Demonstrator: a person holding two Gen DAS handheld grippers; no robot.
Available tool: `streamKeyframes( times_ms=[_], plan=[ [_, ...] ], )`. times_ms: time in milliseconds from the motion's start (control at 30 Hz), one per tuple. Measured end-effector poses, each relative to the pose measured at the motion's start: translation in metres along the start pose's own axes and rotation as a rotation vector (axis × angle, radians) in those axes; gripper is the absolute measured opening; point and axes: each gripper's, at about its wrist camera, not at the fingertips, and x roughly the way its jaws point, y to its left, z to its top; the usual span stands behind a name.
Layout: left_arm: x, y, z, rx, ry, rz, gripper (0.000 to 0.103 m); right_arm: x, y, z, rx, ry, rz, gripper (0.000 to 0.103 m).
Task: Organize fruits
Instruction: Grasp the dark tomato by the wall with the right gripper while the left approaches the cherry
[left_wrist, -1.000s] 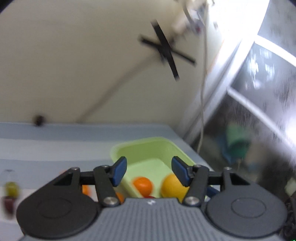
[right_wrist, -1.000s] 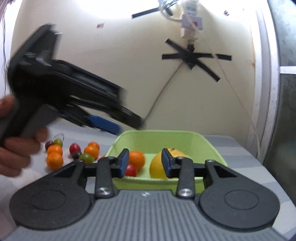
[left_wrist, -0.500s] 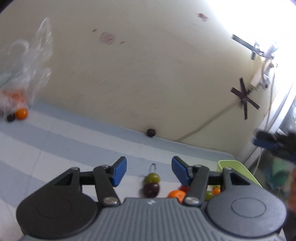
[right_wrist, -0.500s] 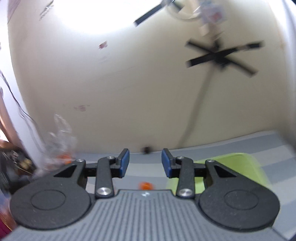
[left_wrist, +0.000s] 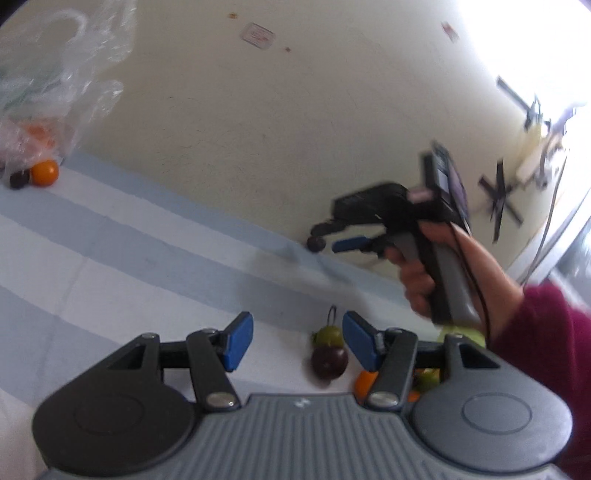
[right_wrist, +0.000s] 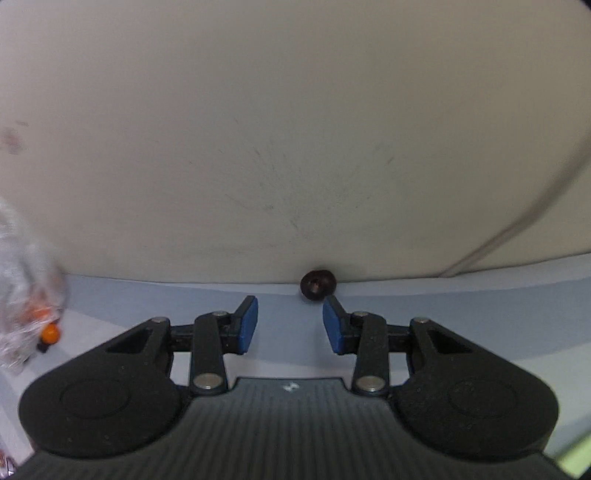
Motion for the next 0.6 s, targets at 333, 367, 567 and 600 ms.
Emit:
streamKeyframes(
  times_ms=[333, 367, 567, 600],
  plan=[
    [0.006, -0.012, -0.004, 0.073, 0.01, -0.001, 0.055, 0.019, 0.003, -0.006, -0.082, -0.009, -0.074, 0.029],
    [0.006, -0.012, -0.005, 0.089, 0.012, 0.001, 0.055, 0.012, 0.001, -0.01, -0.07, -0.013, -0.06, 0.029],
    [0.022, -0.028, -0.011, 0.154, 0.065, 0.008, 0.049, -0.081, -0.011, -0.056, -0.121, -0.08, 0.087, 0.029],
    [0.025, -0.032, -0.012, 0.166, 0.076, 0.006, 0.048, -0.098, -0.015, -0.067, -0.131, -0.09, 0.117, 0.029]
  ],
)
